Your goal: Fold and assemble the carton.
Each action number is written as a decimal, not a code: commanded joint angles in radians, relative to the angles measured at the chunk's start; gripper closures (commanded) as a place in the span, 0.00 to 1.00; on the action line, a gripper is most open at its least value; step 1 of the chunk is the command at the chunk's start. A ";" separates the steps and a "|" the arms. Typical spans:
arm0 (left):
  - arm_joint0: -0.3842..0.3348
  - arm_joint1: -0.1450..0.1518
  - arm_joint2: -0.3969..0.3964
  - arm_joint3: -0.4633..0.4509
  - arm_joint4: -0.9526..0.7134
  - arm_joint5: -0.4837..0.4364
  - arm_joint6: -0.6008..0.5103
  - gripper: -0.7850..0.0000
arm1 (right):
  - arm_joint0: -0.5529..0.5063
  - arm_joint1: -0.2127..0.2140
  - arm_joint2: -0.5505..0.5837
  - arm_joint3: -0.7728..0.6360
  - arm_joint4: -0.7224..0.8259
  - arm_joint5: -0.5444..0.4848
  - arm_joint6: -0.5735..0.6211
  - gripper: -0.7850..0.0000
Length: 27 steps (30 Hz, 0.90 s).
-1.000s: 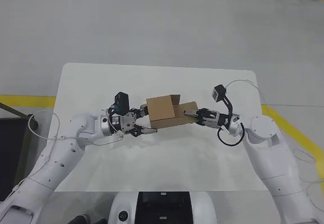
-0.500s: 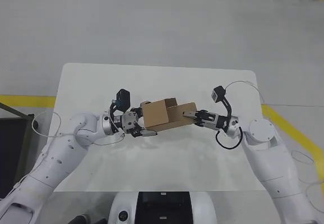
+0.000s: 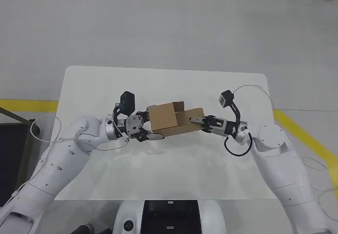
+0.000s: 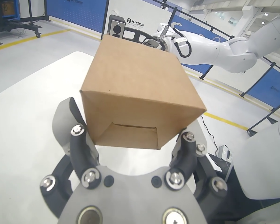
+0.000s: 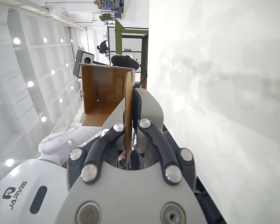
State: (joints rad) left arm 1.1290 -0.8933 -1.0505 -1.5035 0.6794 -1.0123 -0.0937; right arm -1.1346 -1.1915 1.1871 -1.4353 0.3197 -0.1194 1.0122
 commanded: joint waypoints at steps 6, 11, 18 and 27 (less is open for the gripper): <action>0.011 0.004 -0.006 -0.006 0.024 0.000 0.025 0.17 | 0.009 0.001 -0.009 0.005 0.005 0.007 0.000 1.00; 0.013 0.006 -0.005 -0.007 0.031 0.000 0.032 0.23 | 0.014 0.002 -0.011 0.009 0.009 0.010 0.002 1.00; 0.013 0.010 0.000 -0.008 0.029 0.000 0.034 0.38 | 0.019 0.004 -0.016 0.010 0.010 0.012 -0.001 0.52; 0.012 0.013 0.001 -0.003 0.022 0.000 0.038 0.36 | 0.025 0.007 -0.010 0.018 0.018 0.003 -0.019 0.00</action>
State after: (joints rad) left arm 1.1414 -0.8807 -1.0492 -1.5075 0.7032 -1.0123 -0.0569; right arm -1.1102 -1.1850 1.1724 -1.4188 0.3356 -0.1131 0.9990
